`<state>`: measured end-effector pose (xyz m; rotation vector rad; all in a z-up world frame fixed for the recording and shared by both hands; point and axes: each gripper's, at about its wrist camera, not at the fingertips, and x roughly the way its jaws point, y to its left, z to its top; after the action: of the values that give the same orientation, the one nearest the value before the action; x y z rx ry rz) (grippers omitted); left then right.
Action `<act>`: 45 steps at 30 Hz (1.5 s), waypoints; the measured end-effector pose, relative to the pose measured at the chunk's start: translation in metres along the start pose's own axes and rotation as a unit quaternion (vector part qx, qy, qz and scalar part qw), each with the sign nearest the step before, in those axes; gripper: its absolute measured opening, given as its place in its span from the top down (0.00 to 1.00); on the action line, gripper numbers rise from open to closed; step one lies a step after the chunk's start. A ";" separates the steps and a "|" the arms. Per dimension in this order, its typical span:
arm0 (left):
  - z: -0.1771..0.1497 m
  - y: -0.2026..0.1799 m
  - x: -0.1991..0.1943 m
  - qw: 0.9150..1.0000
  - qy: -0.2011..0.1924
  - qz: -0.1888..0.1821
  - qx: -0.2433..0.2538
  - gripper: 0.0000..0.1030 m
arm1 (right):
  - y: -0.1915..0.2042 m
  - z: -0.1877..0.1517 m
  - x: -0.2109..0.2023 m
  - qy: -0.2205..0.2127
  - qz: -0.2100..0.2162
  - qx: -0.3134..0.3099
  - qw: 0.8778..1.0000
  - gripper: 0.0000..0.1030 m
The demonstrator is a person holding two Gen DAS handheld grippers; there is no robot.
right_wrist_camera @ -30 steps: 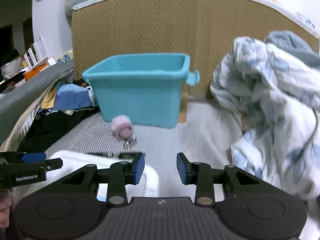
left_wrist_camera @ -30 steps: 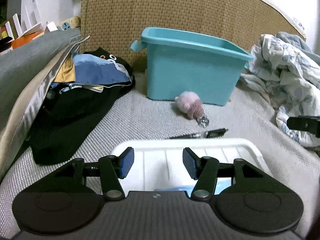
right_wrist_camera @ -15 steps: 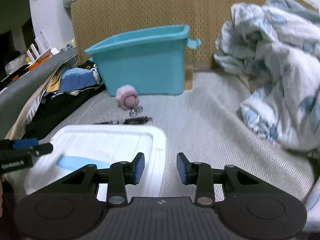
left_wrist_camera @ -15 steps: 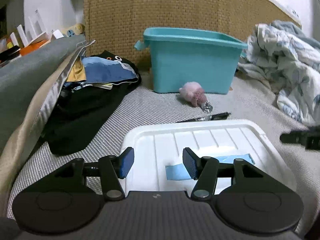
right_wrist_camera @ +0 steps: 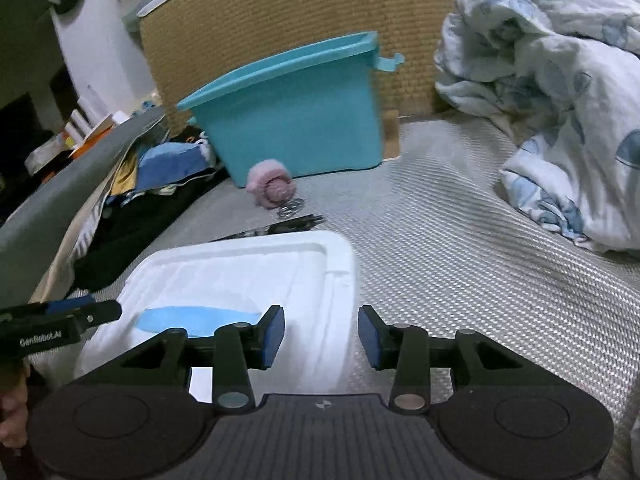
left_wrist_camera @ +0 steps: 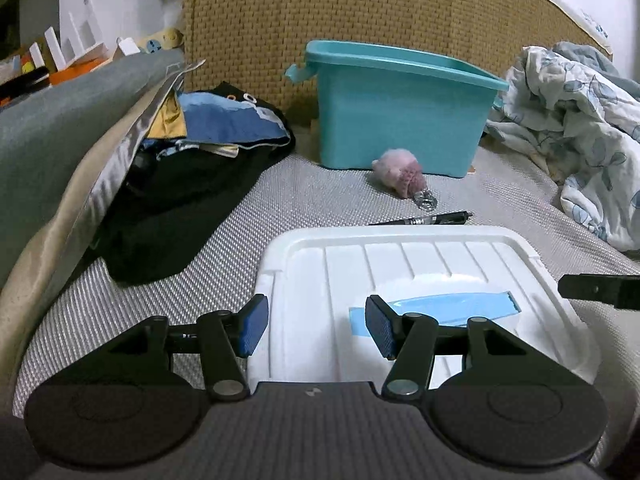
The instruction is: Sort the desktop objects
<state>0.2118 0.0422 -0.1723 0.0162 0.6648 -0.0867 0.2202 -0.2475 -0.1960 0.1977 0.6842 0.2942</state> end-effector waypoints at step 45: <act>-0.009 0.026 0.017 0.998 0.046 -0.008 -0.037 0.38 | -0.005 -0.011 0.012 0.022 0.020 0.045 0.999 0.40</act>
<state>0.2215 0.0672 -0.1898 -0.0559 0.7595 -0.0772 0.2231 -0.2469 -0.2126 0.2911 0.7386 0.3075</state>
